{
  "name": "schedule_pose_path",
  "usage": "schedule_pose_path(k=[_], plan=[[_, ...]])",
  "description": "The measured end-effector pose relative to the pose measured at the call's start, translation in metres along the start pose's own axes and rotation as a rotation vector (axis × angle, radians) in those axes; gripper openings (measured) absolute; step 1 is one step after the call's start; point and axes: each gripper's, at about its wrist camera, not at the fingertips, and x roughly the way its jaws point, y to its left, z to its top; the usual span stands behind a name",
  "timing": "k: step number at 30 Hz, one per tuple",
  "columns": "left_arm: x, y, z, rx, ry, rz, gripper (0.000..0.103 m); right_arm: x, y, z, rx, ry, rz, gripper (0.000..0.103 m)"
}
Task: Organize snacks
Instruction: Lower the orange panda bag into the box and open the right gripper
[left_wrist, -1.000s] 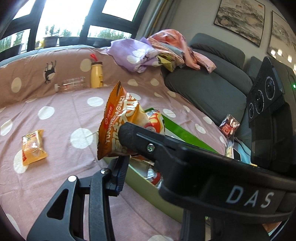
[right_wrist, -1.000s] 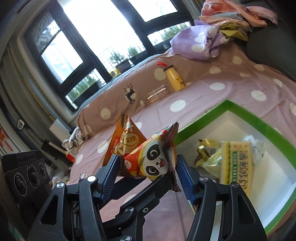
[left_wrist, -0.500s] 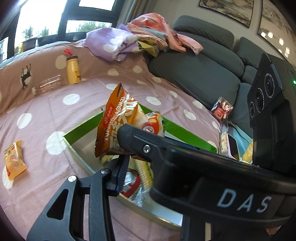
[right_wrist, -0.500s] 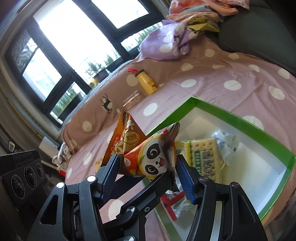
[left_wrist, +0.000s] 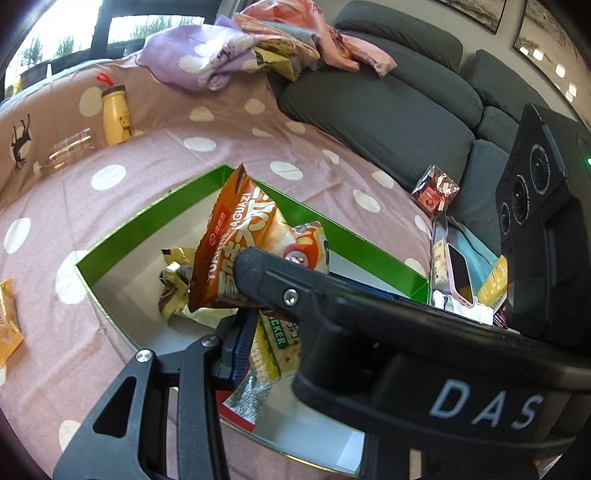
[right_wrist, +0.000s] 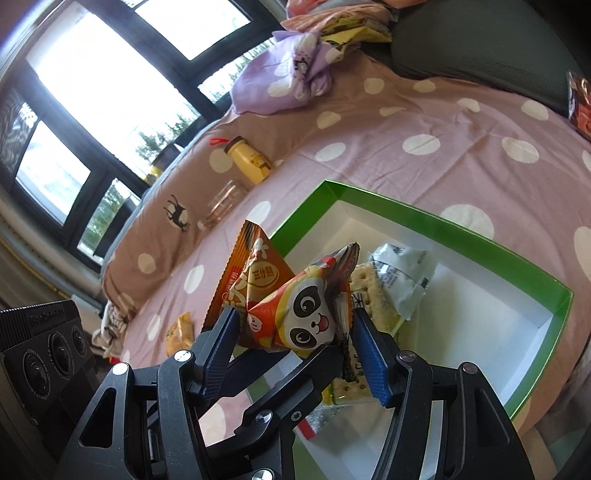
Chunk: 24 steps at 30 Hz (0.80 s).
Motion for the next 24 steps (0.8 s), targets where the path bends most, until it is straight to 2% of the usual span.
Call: schedule_pose_path(k=[12,24], plan=[[0.019,-0.001,0.002,-0.007,0.071,-0.036,0.037,0.006,-0.016,0.002,0.055,0.032,-0.042,0.065],[0.031,-0.001,0.004,-0.009,0.101,-0.038,0.037,0.009,-0.025,0.003,0.092,0.047,-0.060,0.065]])
